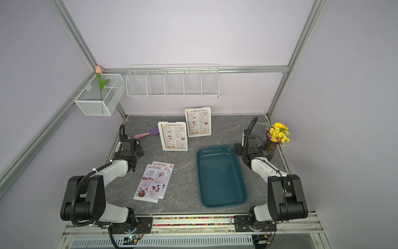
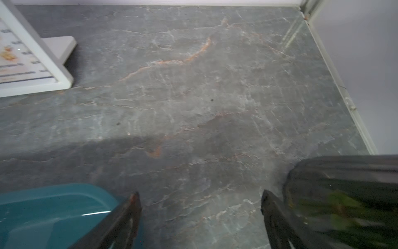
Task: Replace the menus in the menu holders
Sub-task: Reset both arms
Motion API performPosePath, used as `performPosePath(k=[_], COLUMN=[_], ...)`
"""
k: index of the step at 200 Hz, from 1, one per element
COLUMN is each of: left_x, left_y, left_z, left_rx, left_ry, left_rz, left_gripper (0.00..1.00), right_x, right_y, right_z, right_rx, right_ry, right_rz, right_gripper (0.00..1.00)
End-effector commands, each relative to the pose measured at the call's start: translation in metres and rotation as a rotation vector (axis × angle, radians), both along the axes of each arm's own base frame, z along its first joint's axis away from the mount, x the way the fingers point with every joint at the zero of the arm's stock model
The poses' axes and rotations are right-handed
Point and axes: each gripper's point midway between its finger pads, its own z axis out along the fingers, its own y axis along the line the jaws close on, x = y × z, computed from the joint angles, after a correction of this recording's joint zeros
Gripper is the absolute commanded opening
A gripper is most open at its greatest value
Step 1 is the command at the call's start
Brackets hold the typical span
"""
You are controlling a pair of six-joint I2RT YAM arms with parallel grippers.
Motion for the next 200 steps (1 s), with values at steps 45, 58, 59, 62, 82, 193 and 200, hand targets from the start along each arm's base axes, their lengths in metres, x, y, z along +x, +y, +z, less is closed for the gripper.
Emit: performPosePath(k=[45,58,59,62,82,193,200], left_x=[0.018,0.021,0.022,0.023,0.029,0.028,0.028], left_y=[-0.017,-0.024,-0.025,-0.026,-0.030,-0.049,-0.048], left_z=[0.031,0.035,0.035,0.036,0.034,0.018,0.018], left_rx=[-0.055,-0.081,-0.084,-0.086,-0.115,-0.088,-0.091], left_ry=[-0.223,-0.268,-0.271,-0.282,-0.323,-0.346,-0.343], left_rz=[-0.167,-0.214,-0.219,-0.226,-0.243,-0.356,-0.355], left_gripper=[0.99,0.99,0.99,0.99,0.99,0.99,0.99], right_x=[0.001,0.002,0.002,0.002,0.002,-0.002,-0.002], right_y=[-0.010,-0.014,-0.014,-0.016,-0.020,-0.031,-0.031], right_z=[0.012,0.016,0.015,0.013,0.005,-0.004,-0.005], right_rx=[-0.118,-0.117,-0.115,-0.111,-0.105,-0.086,-0.087], right_ry=[-0.250,-0.305,-0.304,-0.297,-0.348,-0.349,-0.344], right_rz=[0.032,0.019,0.017,0.009,-0.009,-0.059,-0.059], right_gripper=[0.89,0.89,0.89,0.89,0.89,0.89,0.89])
